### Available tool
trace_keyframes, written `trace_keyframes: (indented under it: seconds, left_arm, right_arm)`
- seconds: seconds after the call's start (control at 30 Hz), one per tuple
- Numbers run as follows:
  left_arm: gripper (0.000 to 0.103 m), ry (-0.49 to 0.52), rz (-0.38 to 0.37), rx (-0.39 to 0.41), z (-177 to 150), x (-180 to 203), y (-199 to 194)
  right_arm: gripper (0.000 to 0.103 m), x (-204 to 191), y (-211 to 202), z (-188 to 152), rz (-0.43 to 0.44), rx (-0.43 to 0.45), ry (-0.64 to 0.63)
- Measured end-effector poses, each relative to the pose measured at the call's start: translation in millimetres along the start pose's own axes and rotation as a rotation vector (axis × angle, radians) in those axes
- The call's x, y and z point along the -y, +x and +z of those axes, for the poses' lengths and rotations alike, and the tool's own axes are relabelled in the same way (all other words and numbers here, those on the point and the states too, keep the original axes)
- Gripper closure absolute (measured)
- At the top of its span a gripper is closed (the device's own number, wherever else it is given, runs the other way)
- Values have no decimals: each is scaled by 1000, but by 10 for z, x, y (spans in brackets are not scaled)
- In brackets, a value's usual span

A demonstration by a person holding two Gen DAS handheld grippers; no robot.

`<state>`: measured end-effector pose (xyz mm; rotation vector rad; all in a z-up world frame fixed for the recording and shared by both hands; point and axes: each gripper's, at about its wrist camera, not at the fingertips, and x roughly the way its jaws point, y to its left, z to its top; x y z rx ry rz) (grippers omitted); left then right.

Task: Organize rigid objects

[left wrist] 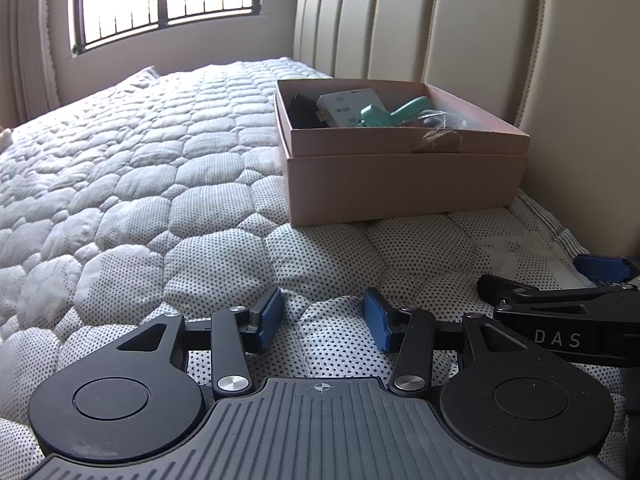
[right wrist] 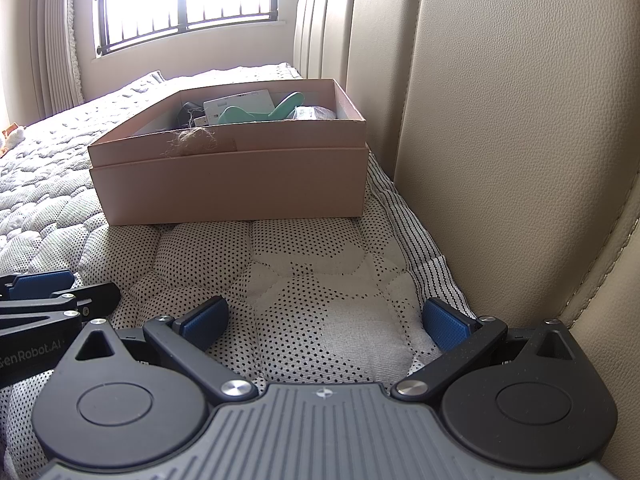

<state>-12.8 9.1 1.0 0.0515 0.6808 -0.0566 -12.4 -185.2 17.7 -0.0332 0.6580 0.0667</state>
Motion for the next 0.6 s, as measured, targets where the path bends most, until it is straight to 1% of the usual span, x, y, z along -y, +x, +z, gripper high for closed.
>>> trace_keyframes:
  seconds: [0.13, 0.33, 0.6]
  left_arm:
    - [52, -4, -2, 12, -21, 2, -15]
    - [52, -42, -30, 11, -19, -64, -21]
    - [55, -32, -20, 8, -5, -47, -19]
  right_arm:
    - [0, 1, 0, 0, 0, 0, 0]
    - [0, 1, 0, -1, 0, 0, 0]
    - [0, 0, 0, -2, 0, 0, 0]
